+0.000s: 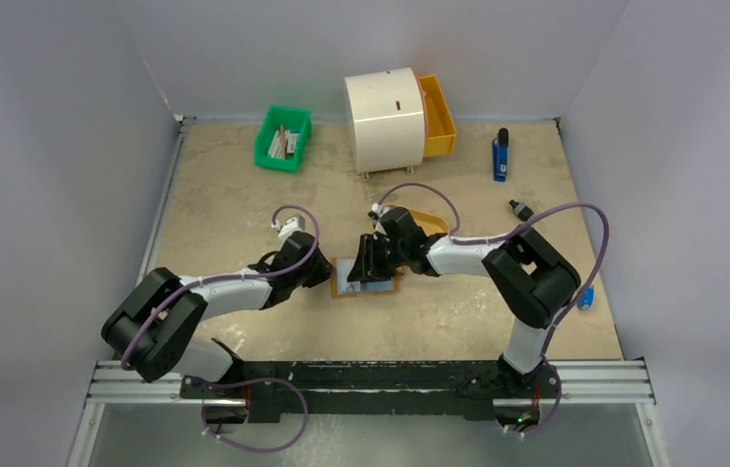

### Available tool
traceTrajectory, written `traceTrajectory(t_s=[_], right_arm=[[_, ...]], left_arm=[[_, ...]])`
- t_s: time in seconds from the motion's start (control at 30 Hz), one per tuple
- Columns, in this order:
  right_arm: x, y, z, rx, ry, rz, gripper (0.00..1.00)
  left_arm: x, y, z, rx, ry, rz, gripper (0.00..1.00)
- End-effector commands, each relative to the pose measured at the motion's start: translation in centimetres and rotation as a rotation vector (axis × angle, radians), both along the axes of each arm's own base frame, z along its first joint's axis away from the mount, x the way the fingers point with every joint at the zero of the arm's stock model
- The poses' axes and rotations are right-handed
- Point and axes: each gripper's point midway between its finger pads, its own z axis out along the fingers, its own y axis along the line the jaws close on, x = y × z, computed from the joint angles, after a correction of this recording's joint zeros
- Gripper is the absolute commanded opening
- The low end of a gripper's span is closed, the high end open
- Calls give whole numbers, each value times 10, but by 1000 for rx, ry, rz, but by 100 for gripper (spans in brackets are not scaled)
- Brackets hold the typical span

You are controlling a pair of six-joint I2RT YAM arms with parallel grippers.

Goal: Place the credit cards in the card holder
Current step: Insert the credit card into the card holder.

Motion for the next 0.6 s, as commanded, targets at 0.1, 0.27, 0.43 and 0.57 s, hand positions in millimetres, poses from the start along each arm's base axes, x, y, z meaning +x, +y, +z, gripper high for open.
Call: traceTrajectory(t_s=[0.1,0.27,0.43,0.57], right_arm=[[3,7,4,-61,-66,62,41],[9,-5,14,-114,-109,28,42],[9,-13,30,-148,-128,21,52],[10,-17,48,-159,-147,11,59]], left_arm=[[-8,2,-16,56,56,-37,16],[-8,11,-8,88,45,-15,15],[-9,21,13,112,8,1,22],[-9,26,30,116,-26,6,34]])
